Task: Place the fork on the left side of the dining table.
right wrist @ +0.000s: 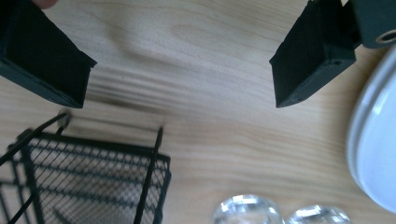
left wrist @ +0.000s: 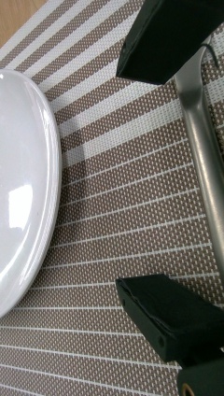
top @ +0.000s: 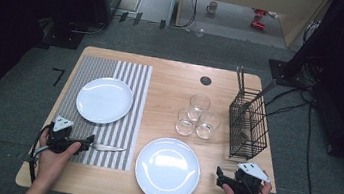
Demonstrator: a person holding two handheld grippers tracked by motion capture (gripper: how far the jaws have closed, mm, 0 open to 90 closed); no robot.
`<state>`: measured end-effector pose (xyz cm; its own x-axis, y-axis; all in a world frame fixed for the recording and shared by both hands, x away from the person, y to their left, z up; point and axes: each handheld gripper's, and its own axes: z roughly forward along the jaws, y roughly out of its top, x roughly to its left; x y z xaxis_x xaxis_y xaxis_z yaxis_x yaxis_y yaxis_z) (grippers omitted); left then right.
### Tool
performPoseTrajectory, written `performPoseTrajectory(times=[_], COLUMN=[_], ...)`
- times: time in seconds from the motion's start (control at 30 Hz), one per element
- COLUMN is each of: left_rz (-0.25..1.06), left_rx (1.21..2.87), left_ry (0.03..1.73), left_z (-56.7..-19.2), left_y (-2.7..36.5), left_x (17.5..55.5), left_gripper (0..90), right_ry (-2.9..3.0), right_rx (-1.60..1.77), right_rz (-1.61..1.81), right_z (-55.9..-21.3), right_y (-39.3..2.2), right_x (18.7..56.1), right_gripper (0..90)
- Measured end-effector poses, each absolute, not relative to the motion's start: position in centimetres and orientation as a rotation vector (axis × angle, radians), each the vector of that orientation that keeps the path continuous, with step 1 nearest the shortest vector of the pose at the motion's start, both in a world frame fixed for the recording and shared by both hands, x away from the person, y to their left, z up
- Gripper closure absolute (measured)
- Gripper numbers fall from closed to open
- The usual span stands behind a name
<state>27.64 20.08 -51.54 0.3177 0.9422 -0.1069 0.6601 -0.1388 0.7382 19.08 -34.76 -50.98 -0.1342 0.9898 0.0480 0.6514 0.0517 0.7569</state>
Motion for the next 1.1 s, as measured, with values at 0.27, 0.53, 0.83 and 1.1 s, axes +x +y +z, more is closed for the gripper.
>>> performPoseTrajectory(times=[0.27, 0.53, 0.83, 1.1], left_rz=[0.521, 0.519, 0.515, 0.515], left_rx=[1.893, 1.903, 1.905, 1.906], left_ry=[1.408, 1.398, 1.395, 1.392], left_z=[-51.6, -51.7, -51.7, -51.7], left_y=[19.8, 19.7, 19.7, 19.7], left_x=[27.6, 27.5, 27.6, 27.6], left_gripper=[2.0, 2.1, 2.1, 2.1], right_ry=[1.794, 1.783, 1.784, 1.780], right_rx=[1.614, 1.564, 1.499, 1.458], right_rz=[0.943, 0.991, 1.036, 1.032], right_z=[-48.5, -45.8, -42.8, -40.9], right_y=[-34.7, -34.4, -33.6, -33.1], right_x=[18.4, 18.0, 18.6, 19.2], right_gripper=[3.8, 2.6, 2.4, 3.1])
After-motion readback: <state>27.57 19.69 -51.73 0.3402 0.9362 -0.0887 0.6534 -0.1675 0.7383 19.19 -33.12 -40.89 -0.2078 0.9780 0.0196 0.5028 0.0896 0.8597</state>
